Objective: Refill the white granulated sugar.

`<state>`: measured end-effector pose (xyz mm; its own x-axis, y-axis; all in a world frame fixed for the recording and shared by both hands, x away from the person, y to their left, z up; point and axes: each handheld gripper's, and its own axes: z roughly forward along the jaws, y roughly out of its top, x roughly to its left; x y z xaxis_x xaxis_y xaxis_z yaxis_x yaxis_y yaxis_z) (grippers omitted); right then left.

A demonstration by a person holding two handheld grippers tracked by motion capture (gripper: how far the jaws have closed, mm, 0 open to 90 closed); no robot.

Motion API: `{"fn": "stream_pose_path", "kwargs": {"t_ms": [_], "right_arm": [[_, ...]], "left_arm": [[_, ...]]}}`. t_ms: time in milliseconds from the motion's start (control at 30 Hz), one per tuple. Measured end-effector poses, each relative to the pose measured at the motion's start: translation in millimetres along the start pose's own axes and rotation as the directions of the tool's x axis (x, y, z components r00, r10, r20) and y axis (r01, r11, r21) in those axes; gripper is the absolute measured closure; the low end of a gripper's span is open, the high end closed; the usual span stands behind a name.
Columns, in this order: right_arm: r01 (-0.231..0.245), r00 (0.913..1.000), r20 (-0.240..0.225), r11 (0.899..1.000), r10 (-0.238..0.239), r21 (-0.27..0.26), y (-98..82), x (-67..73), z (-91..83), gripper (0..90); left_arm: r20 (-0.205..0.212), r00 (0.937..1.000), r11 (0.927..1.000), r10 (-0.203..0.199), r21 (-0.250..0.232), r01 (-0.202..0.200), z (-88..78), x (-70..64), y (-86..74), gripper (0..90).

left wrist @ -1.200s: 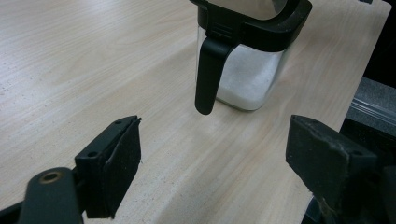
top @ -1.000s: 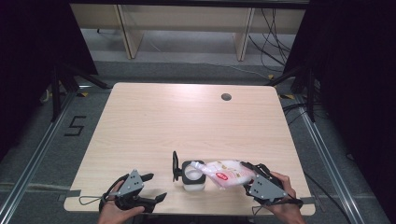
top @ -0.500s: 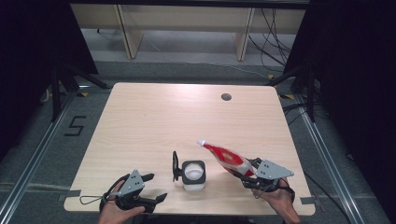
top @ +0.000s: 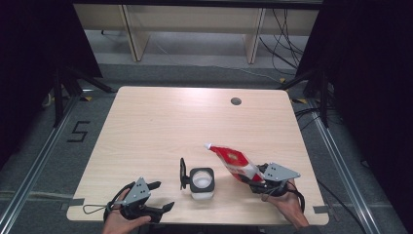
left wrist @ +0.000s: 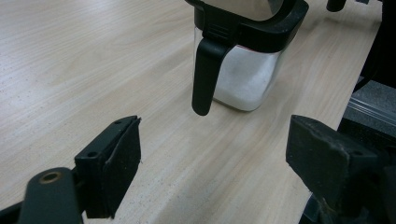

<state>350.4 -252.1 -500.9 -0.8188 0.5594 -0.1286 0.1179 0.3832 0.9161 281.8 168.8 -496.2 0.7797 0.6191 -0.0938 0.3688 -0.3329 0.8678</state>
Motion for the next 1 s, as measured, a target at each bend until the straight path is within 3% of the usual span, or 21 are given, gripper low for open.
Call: {"fn": "stream_pose_path", "kwargs": {"t_ms": [67,100,133,200,233,333,367,433,467,533,633,833,867,1000], "right_arm": [[-0.003,1.0000,-0.007,1.000,0.003,0.003,-0.7,-1.1,0.0,52.3],[-0.016,0.9999,0.000,1.000,0.016,0.003,-0.8,-0.6,-1.1,52.2],[-0.009,0.9999,0.007,1.000,0.009,0.010,-0.5,-0.1,-2.3,52.2],[-0.014,0.9999,0.010,0.999,0.013,0.030,-1.3,0.8,-3.0,52.2],[0.002,1.0000,0.007,1.000,-0.002,0.029,-1.5,-0.8,-2.6,52.2],[-0.010,0.9999,0.007,0.999,0.010,0.034,-2.3,-1.5,-4.6,52.2],[-0.010,0.9999,0.005,0.999,0.010,0.034,-2.5,-1.6,-5.0,52.2],[-0.016,0.9999,0.007,0.999,0.016,0.034,-3.0,-1.0,-6.0,52.1],[-0.016,0.9998,0.013,0.999,0.016,0.035,-3.5,-0.8,-6.6,52.1],[-0.012,0.9999,0.012,0.999,0.011,0.041,-3.9,-0.6,-7.4,52.1],[-0.038,0.9991,0.020,0.998,0.037,0.048,-5.3,-0.4,-9.8,52.0],[-0.084,0.9963,-0.017,0.996,0.084,0.037,-9.6,-5.1,-13.4,51.8],[-0.092,0.9957,0.009,0.995,0.092,0.039,-10.0,-4.8,-15.5,51.7],[-0.117,0.9932,0.001,0.993,0.117,0.036,-10.9,-4.7,-17.5,51.4]], "left_arm": [[-0.006,1.0000,1.0000,0.003,0.004,-0.003,-0.6,0.2,0.2,17.5],[-0.015,0.9989,0.9986,0.044,0.029,-0.043,-2.5,3.3,0.8,17.5],[-0.003,1.0000,1.0000,0.002,-0.002,-0.002,-0.4,0.7,0.2,17.5],[-0.009,0.9999,0.9999,0.011,0.007,-0.011,-0.9,1.3,0.2,17.5],[-0.018,0.9991,0.9988,0.040,0.029,-0.039,-2.5,3.0,0.8,17.5],[-0.016,0.9990,0.9989,0.041,0.022,-0.041,-2.4,2.9,0.7,17.5],[-0.008,0.9999,0.9999,0.011,-0.001,-0.011,-0.7,1.3,0.2,17.5],[-0.006,1.0000,1.0000,0.008,-0.001,-0.008,-0.8,1.1,0.1,17.5],[-0.004,0.9995,0.9994,0.032,0.011,-0.032,-1.9,2.7,0.6,17.5],[-0.007,1.0000,1.0000,0.003,0.000,-0.003,-0.9,1.0,0.0,17.5],[-0.011,0.9993,0.9992,0.036,0.020,-0.036,-2.1,2.7,0.6,17.5],[-0.012,0.9998,0.9998,0.014,0.011,-0.014,-1.8,2.4,-0.2,17.5],[-0.012,0.9998,0.9998,0.014,0.011,-0.014,-1.8,2.2,-0.2,17.5],[-0.017,0.9998,0.9999,0.009,0.013,-0.009,-2.2,2.0,-0.2,17.5]]}}
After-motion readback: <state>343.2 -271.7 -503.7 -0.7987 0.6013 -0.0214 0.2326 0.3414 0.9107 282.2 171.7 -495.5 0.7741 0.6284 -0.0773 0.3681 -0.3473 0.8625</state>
